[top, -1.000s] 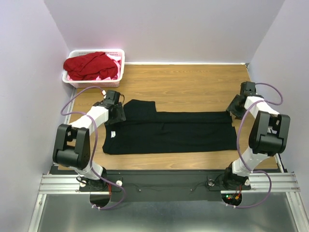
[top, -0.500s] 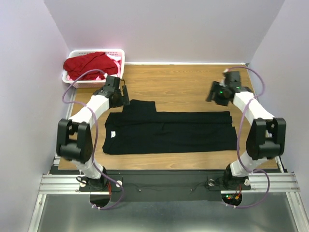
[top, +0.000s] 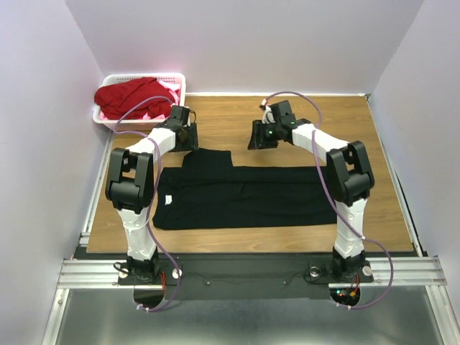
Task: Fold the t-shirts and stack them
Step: Fold the tshirt
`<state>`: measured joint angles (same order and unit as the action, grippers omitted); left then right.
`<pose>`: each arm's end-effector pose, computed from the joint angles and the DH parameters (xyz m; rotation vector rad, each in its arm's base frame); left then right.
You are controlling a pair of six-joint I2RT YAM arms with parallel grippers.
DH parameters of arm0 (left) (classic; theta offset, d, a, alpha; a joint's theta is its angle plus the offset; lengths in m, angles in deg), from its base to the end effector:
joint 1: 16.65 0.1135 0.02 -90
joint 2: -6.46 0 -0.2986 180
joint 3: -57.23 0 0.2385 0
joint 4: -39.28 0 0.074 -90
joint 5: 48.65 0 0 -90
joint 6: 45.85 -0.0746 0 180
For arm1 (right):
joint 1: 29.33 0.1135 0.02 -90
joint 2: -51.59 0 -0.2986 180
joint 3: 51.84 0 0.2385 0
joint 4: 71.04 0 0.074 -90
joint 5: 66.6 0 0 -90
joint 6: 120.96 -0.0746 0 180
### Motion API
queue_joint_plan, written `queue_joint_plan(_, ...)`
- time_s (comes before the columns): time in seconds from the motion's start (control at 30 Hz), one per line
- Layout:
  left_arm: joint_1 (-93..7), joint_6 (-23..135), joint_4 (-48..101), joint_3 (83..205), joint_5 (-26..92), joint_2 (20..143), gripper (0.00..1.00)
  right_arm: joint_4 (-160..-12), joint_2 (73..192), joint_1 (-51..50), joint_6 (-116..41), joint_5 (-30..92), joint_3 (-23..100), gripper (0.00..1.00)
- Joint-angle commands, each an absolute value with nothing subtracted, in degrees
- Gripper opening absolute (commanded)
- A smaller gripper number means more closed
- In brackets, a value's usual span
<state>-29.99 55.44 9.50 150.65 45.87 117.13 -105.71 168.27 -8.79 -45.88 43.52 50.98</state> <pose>0.4434 -0.0991 0.2136 0.0056 2.3910 -0.1085 0.4414 0.1928 0.2152 -0.2863 2.4551 0.7010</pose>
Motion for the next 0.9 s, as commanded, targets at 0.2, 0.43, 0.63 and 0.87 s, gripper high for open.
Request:
queue_joint_plan(0.2,-30.3,55.3,9.9,154.5,44.6,120.0,0.6,-100.2,180.1,-3.5,-50.4,47.7,64.4,0.54)
queue_joint_plan(0.43,-30.3,55.4,10.4,153.0,43.5,120.8,0.56,-99.9,186.1,-1.4,-51.6,49.0,68.7,0.54)
queue_joint_plan(0.63,-30.3,55.5,10.6,152.1,43.3,122.0,0.49,-99.9,189.3,-0.1,-52.6,50.3,70.3,0.49)
queue_joint_plan(0.87,-30.3,55.4,10.8,151.3,43.2,121.9,0.31,-100.0,189.6,0.9,-52.7,50.3,69.2,0.3)
